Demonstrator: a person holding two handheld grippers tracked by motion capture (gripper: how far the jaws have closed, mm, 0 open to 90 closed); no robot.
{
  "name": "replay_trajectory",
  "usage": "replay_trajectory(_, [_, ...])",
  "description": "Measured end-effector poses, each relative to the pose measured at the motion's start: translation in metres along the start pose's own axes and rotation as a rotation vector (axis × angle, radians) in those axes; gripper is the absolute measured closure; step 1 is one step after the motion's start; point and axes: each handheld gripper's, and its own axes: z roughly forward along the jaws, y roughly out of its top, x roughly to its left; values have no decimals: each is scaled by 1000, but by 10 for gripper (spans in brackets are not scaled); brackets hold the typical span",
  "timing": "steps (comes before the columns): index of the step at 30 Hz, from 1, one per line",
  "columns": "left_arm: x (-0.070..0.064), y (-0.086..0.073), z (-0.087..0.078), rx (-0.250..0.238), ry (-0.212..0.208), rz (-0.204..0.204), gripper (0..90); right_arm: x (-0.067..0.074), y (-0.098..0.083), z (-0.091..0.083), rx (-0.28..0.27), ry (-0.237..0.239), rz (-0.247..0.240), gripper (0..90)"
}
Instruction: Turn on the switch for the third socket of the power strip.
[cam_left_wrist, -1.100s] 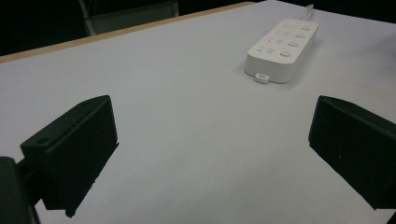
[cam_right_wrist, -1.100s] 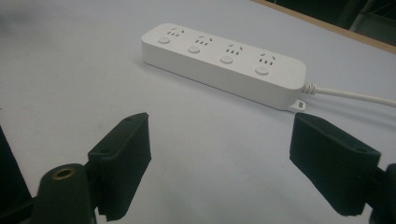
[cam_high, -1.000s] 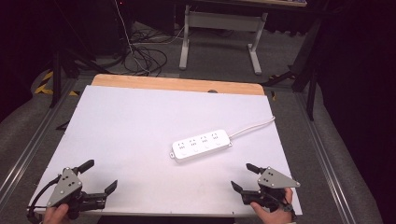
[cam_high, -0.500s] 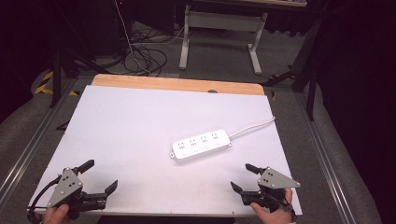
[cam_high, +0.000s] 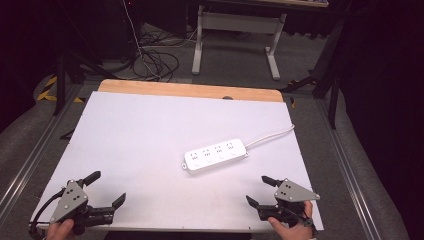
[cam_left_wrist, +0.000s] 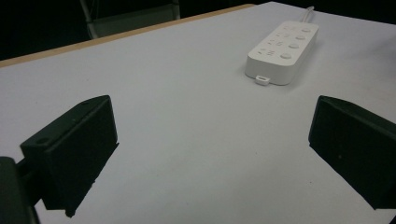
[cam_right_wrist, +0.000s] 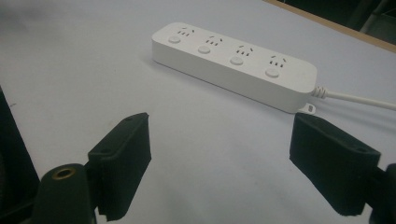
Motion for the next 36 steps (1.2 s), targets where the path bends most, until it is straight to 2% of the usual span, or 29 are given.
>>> replay_trajectory(13, [0, 0, 1, 6, 4, -1, 16, -1, 20, 3, 22, 27, 5, 221])
replay_trajectory(25, [1, -1, 1, 6, 5, -2, 16, -2, 61, 19, 20, 63, -40, 228])
replay_trajectory(36, [1, -1, 1, 5, 3, -2, 16, -3, 87, 35, 40, 86, -76, 236])
